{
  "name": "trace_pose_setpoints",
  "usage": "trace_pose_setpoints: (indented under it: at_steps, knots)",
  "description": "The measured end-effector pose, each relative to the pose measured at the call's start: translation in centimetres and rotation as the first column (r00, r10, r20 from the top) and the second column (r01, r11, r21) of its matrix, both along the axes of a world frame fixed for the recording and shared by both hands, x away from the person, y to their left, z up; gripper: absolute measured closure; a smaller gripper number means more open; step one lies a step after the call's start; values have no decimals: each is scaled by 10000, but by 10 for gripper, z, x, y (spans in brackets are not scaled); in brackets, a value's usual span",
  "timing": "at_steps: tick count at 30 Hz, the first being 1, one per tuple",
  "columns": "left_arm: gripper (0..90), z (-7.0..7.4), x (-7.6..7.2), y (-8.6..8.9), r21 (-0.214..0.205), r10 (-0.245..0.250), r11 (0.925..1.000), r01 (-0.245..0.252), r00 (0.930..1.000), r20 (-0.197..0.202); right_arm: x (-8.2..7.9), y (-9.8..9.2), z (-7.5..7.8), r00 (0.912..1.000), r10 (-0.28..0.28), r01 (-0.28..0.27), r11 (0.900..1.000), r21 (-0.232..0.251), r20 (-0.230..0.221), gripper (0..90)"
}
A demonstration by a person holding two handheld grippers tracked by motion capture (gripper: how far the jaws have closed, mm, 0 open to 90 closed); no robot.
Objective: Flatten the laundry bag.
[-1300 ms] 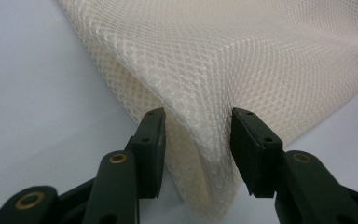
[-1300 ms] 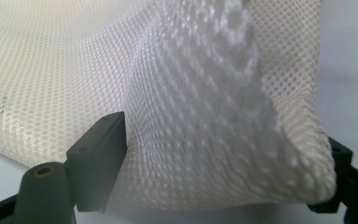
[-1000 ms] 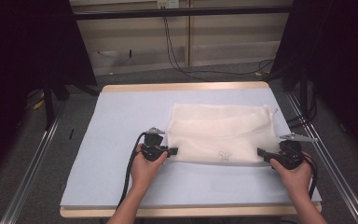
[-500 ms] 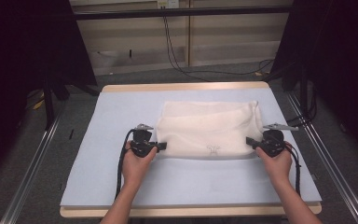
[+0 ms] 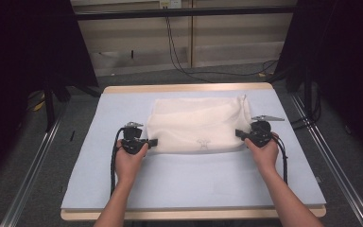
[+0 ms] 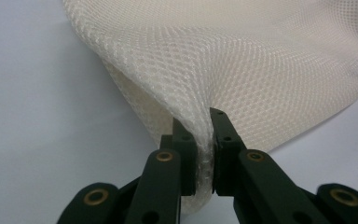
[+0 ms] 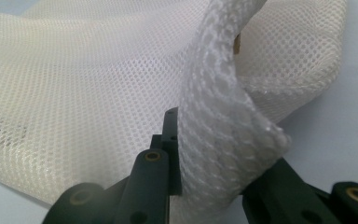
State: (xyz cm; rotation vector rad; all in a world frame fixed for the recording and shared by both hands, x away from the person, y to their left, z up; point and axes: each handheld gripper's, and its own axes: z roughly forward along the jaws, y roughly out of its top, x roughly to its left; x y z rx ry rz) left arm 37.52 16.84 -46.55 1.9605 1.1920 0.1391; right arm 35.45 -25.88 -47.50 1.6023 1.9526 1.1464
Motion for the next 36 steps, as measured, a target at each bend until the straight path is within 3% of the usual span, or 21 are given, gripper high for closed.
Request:
trace_pose_setpoints:
  at_steps: [1, 2, 3, 5, 7, 14, 24, 28, 31, 34, 36]
  knots:
    - [831, 0, 0, 0, -65, -3, 10000, 3, 10000, -22, 1, 0, 0, 10000, -16, 17, 10000, 57, -53, 743]
    - [828, 0, 0, 0, -134, 41, 9999, -41, 10000, -10, 0, 0, 1, 10000, 42, -42, 10000, -14, -67, 654]
    - [828, 0, 0, 0, -139, 9, 9999, -9, 10000, -9, 0, 0, 1, 10000, 42, -42, 10000, -14, -67, 654]
    - [825, -1, 0, 1, -98, -39, 9999, 39, 10000, -22, -5, 0, 3, 9999, 13, -20, 9991, -425, -148, 525]
    - [826, -1, -1, 0, -29, -73, 10000, 73, 10000, 22, -12, -4, 6, 9998, -19, 12, 9994, -350, -206, 445]
    - [820, 0, -1, -1, -146, -41, 9999, 42, 10000, 51, -34, -25, 20, 9999, 57, -64, 9980, -635, -117, 403]
    - [774, 1, 0, 0, -253, -89, 9996, 91, 9999, 83, -44, -29, 33, 9990, 40, 1, 9959, -910, 447, 479]
    - [696, 2, 0, 1, -244, -45, 9997, 49, 9999, 160, -45, -28, 32, 9985, -28, 80, 9956, -936, 551, 625]
    - [622, 4, -1, -1, 90, 35, 10000, -38, 9994, 330, -45, -31, 29, 9991, 40, 1, 9952, -974, 413, 723]
    - [565, 6, 1, -1, -345, 12, 9994, -3, 9997, 244, -47, -34, 26, 9995, 158, -128, 9944, -1053, 283, 774]
    - [526, 8, 3, -1, -168, 27, 9999, -23, 9997, 250, -48, -36, 24, 9997, 212, -194, 9939, -1086, 156, 776]
